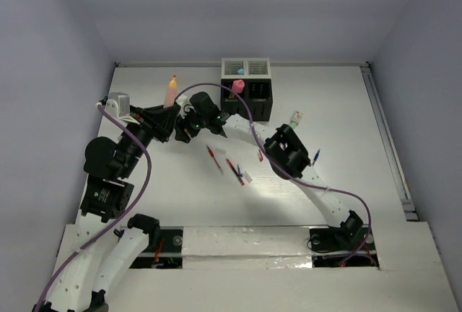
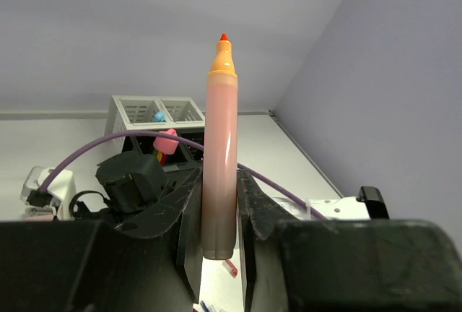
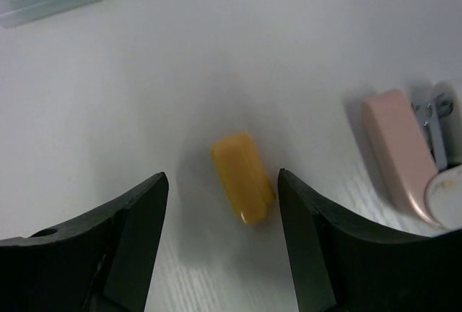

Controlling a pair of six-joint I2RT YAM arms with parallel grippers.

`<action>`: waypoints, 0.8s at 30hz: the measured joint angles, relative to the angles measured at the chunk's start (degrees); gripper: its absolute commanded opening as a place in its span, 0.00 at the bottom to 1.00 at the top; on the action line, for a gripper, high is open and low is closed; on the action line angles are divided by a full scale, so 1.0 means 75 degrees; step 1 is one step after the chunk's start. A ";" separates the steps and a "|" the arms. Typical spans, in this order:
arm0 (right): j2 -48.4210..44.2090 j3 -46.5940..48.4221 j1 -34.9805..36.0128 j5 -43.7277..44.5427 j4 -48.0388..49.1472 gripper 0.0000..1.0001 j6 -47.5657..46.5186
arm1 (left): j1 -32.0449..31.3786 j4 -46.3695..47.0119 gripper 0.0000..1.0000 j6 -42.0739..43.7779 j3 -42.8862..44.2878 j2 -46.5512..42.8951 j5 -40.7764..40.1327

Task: Sort the stationery into containers
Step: Pick up the pen cap at the corner of the board.

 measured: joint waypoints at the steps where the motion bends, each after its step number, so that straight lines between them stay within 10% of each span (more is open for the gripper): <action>1: -0.0143 -0.0242 0.0023 0.0041 0.0035 0.67 0.0000 | 0.0000 0.0000 0.00 0.0000 0.0000 0.0000 -0.0003; 24: -0.0134 0.0117 0.0539 0.2017 -0.0627 0.73 0.0152 | 0.0050 -0.0003 0.00 0.0058 0.0000 0.0000 -0.0012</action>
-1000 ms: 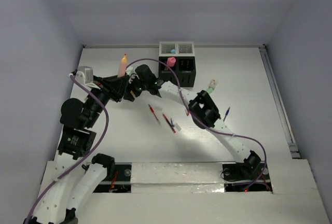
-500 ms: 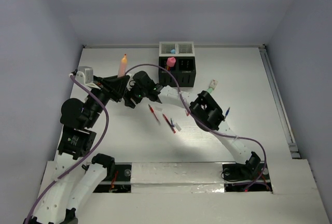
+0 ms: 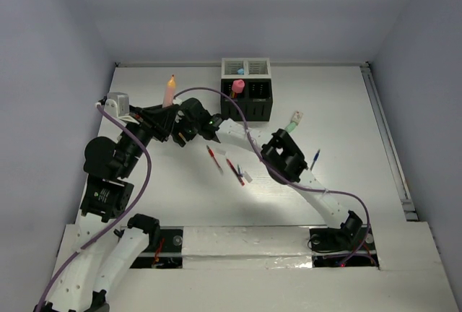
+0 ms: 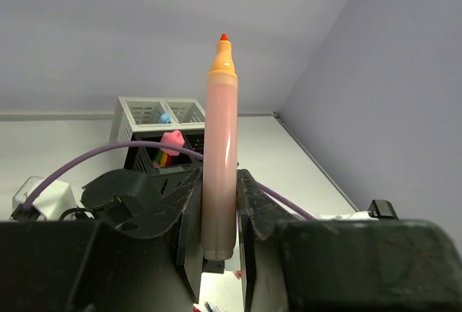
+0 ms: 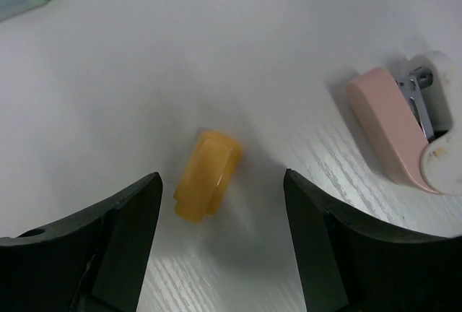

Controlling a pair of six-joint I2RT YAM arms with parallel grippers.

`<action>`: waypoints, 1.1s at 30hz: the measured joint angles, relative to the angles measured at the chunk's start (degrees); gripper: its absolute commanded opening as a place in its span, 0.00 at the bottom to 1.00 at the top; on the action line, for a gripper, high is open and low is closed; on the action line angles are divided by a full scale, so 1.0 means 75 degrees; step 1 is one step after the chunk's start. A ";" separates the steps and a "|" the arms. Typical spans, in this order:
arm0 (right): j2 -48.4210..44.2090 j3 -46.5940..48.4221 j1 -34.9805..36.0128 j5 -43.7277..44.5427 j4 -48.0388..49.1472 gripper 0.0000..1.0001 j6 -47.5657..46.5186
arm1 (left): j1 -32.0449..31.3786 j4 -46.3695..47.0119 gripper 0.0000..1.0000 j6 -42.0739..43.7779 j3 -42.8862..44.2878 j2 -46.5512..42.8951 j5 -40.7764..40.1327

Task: Sort the stationery into containers
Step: Pick up the pen cap at the corner of the board.

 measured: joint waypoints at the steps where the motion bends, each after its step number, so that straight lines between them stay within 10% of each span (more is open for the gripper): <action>1: 0.0000 0.0012 0.0015 0.0105 -0.0029 0.72 0.0020 | 0.0009 0.0000 0.00 0.0000 0.0000 0.0000 0.0000; 8: 0.0160 0.0233 0.0169 0.0734 -0.0047 0.55 0.0017 | 0.0035 0.0000 0.00 0.0000 0.0000 0.0000 0.0000; 17: 0.0615 0.0962 0.0361 0.1113 -0.0111 0.58 0.0134 | 0.0035 0.0000 0.00 0.0000 0.0000 0.0000 0.0000; 22: 0.0688 0.1075 0.0411 0.1259 -0.0157 0.39 0.0198 | 0.0035 0.0000 0.00 0.0000 0.0000 0.0000 0.0000; 26: 0.0688 0.1075 0.0437 0.1416 -0.0146 0.00 0.0227 | 0.0035 0.0000 0.00 -0.0003 -0.0003 -0.0003 0.0000; 33: -0.0239 -0.0662 0.0449 0.1655 0.0699 0.00 0.0548 | 0.0035 0.0102 0.00 -0.0187 -0.0254 -0.0015 0.0026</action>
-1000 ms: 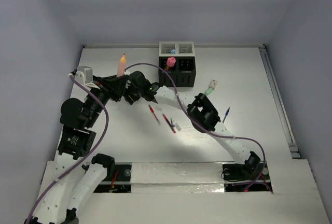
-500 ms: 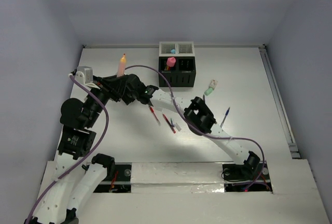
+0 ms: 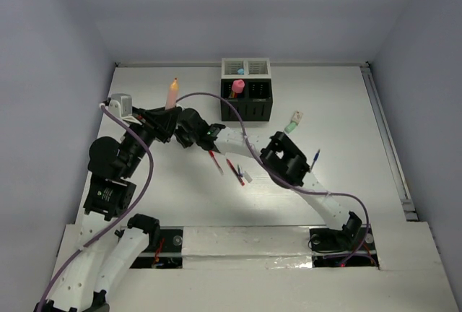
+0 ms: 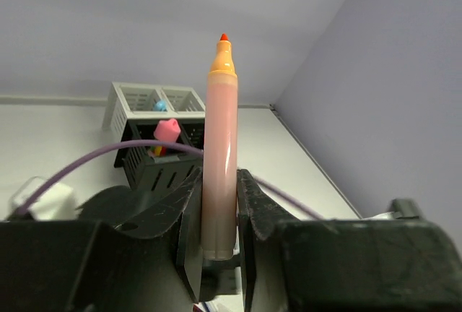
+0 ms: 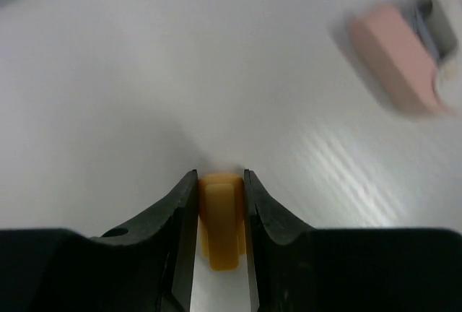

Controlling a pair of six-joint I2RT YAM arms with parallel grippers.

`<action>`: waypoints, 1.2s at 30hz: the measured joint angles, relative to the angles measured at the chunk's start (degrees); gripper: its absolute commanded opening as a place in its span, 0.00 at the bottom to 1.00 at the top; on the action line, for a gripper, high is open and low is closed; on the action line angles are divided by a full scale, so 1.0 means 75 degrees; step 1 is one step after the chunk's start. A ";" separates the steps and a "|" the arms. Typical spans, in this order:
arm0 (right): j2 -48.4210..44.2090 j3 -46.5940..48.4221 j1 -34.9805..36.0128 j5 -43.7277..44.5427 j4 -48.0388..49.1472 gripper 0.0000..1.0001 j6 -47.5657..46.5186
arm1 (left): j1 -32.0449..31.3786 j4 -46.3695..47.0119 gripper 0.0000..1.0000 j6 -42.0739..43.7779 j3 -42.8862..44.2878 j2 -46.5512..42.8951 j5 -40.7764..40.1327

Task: Sort the stationery into containers
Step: Pick up the pen cap at the corner of the board, then close the pen cap on the pen.

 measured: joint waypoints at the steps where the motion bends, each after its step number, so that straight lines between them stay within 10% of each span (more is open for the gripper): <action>1: -0.0490 -0.0842 0.0000 0.0052 0.0251 0.00 0.0117 | 0.0000 0.0035 0.00 -0.0064 -0.0082 -0.0003 0.0020; 17: -0.7306 -0.6706 -0.0758 0.2046 0.2436 0.00 0.2267 | -0.0764 0.2783 0.00 -0.1393 -0.3165 -0.0627 -0.0367; 24: -0.8437 -0.7513 -0.1883 0.1751 0.2836 0.00 0.3701 | -0.2780 0.4433 0.00 -0.0650 -0.3515 0.0697 -0.1891; 36: -0.8585 -0.7694 -0.1859 0.0717 0.4016 0.00 0.4945 | -0.3057 0.5619 0.00 0.0134 -0.3518 0.2148 -0.2419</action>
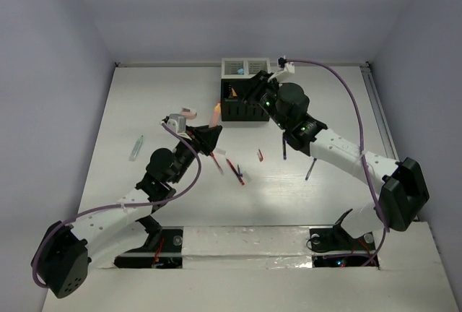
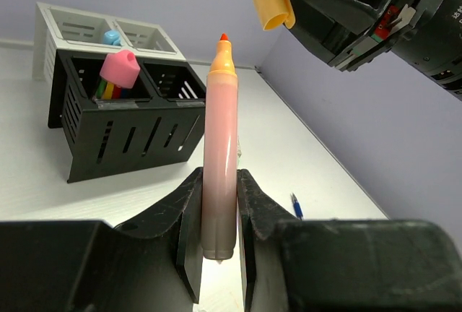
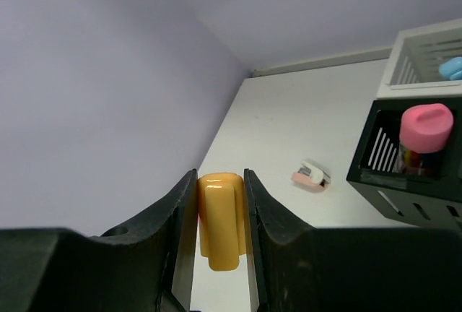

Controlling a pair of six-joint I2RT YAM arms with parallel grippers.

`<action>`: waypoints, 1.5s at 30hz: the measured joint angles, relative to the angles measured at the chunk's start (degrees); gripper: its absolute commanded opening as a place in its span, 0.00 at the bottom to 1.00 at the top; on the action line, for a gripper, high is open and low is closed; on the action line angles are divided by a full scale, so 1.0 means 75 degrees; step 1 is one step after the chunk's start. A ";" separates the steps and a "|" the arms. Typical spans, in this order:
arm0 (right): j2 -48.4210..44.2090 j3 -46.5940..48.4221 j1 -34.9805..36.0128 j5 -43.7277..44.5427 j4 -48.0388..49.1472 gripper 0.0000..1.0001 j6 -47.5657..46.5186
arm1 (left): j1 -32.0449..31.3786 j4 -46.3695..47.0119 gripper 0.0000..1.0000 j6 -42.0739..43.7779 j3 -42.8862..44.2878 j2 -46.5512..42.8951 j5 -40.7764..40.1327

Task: Sort the stationery into containers
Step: Close the pen cap on the pen.

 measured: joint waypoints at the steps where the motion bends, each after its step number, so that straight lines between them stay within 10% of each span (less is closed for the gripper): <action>1: 0.0009 0.0000 0.0000 -0.0067 0.0050 0.00 0.0058 | 0.0000 0.0047 0.00 0.0017 0.0003 0.0029 0.0006; 45: 0.0536 0.0087 0.0414 -0.0082 0.0446 0.00 -0.0490 | 0.0000 0.0361 0.00 0.0015 0.0230 0.0708 0.0807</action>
